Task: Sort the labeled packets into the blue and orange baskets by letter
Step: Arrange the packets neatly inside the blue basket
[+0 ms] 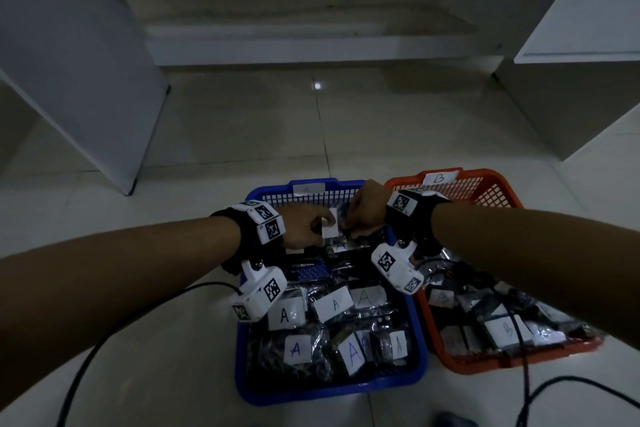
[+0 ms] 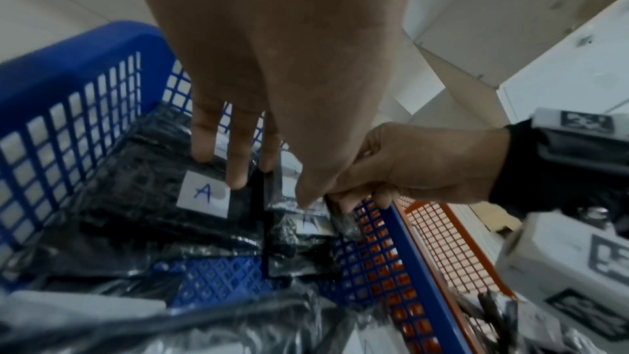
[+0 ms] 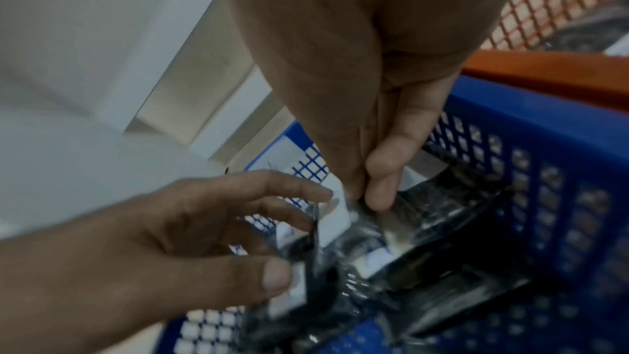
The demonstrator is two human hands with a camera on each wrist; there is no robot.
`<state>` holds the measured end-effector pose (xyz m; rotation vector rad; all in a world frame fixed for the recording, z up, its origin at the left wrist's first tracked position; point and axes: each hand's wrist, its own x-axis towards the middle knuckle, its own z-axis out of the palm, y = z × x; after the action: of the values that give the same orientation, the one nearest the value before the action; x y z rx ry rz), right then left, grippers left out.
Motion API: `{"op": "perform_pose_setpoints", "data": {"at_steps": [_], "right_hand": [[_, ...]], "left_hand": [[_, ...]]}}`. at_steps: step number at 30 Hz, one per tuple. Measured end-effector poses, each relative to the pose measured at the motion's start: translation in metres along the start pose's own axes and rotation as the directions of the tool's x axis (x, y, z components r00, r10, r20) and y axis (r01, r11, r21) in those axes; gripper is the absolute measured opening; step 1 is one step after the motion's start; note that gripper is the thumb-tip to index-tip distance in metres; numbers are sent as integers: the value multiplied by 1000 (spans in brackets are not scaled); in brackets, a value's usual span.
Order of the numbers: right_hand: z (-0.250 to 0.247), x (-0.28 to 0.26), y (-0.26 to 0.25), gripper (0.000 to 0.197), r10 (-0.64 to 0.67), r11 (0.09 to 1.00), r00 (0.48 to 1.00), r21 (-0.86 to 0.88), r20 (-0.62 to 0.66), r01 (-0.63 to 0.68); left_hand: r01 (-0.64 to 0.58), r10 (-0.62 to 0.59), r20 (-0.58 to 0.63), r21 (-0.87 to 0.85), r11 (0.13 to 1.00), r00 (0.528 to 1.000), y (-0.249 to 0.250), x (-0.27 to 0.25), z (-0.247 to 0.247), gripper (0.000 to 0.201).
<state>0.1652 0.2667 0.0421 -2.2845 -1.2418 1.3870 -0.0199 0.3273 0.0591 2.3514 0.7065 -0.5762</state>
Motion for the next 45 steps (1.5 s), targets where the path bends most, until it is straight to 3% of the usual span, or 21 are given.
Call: {"op": "perform_pose_setpoints", "data": {"at_steps": [4,7,9,19,23,26,28,29,31,33,37,41,45], "right_hand": [[7,-11,-3,14,-101,968,991,-239,-89,78],[6,-15,-5,22,-135,922,991,-366,0,126],[5,-15,-4,32,-99,915,994,-388,52,111],[10,-12,10,64,-129,884,990,-459,-52,91],[5,-17,6,34,-164,918,986,-371,-42,137],[3,-22,0,16,-298,857,950,-466,-98,221],[4,-28,-5,6,-323,862,947,-411,4,296],[5,-32,-6,5,-297,880,948,-353,111,317],[14,-41,-7,15,-200,903,918,-299,343,309],[26,-46,-5,28,-130,872,871,-363,473,327],[42,-50,-1,25,-141,815,850,-428,508,391],[31,-52,-7,20,-92,840,835,-409,542,358],[11,-48,-21,24,-62,904,881,-348,469,248]], "left_hand": [[-18,15,50,67,998,999,0,6,11,61],[-6,2,50,79,997,999,-1,9,14,64],[-13,10,38,63,998,999,0,12,15,63],[-26,16,115,90,996,993,-12,17,16,70],[-24,16,101,76,997,995,-12,13,11,73],[-30,29,16,24,999,999,-14,5,6,67],[-41,39,-47,-30,999,998,-11,-4,1,45],[-22,21,-19,-48,999,1000,-9,-8,-1,35],[41,-30,170,-63,997,985,-8,-15,-3,29],[98,-71,354,-57,994,932,-9,-20,0,33],[116,-75,421,-73,991,904,-12,-34,4,38],[118,-83,424,-57,991,902,-17,-43,4,37],[136,-105,362,-59,989,926,-20,-45,2,40]]}}
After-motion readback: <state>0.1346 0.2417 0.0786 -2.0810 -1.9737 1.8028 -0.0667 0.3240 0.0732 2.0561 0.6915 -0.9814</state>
